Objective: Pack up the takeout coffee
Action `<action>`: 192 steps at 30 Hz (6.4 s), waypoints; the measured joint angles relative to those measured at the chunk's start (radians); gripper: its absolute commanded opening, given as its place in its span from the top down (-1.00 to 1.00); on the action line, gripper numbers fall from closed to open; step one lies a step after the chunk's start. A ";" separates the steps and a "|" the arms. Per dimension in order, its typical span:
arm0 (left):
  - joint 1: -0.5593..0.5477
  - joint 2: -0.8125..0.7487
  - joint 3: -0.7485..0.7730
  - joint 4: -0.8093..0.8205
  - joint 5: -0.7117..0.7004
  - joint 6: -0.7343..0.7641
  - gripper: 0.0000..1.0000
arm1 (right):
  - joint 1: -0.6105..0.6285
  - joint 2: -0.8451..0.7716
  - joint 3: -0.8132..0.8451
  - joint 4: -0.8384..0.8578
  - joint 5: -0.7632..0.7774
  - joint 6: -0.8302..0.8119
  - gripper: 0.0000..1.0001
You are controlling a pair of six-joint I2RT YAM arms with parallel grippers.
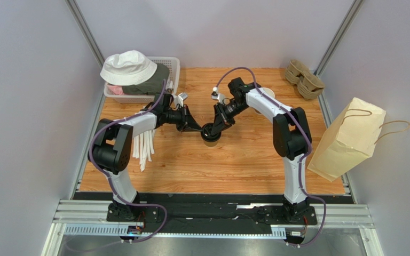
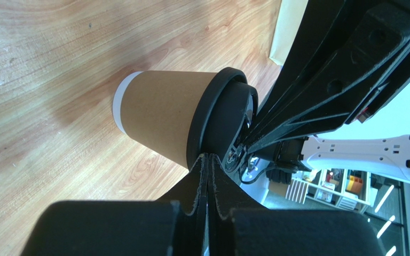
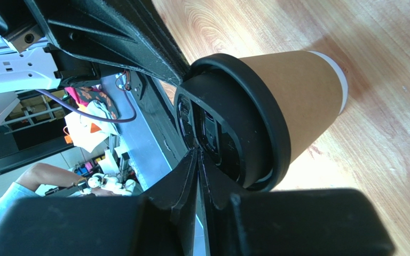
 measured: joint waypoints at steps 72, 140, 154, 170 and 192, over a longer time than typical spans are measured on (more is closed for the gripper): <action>0.156 -0.256 -0.114 -0.152 -0.045 0.156 -0.32 | 0.002 -0.103 -0.150 0.135 0.044 -0.023 -0.08; 0.585 -0.473 -0.134 -0.251 0.010 0.237 -0.32 | 0.239 -0.087 -0.230 0.629 0.257 -0.458 -0.27; 0.642 -0.552 -0.169 -0.322 0.010 0.285 -0.32 | 0.270 0.078 -0.053 0.746 0.303 -0.330 -0.33; 0.658 -0.637 -0.142 -0.419 0.029 0.345 -0.54 | 0.228 -0.129 -0.086 0.614 0.344 -0.320 -0.65; 0.319 -0.787 -0.027 -0.467 -0.064 0.652 -0.64 | -0.322 -0.930 -0.091 0.191 0.731 -0.213 -0.98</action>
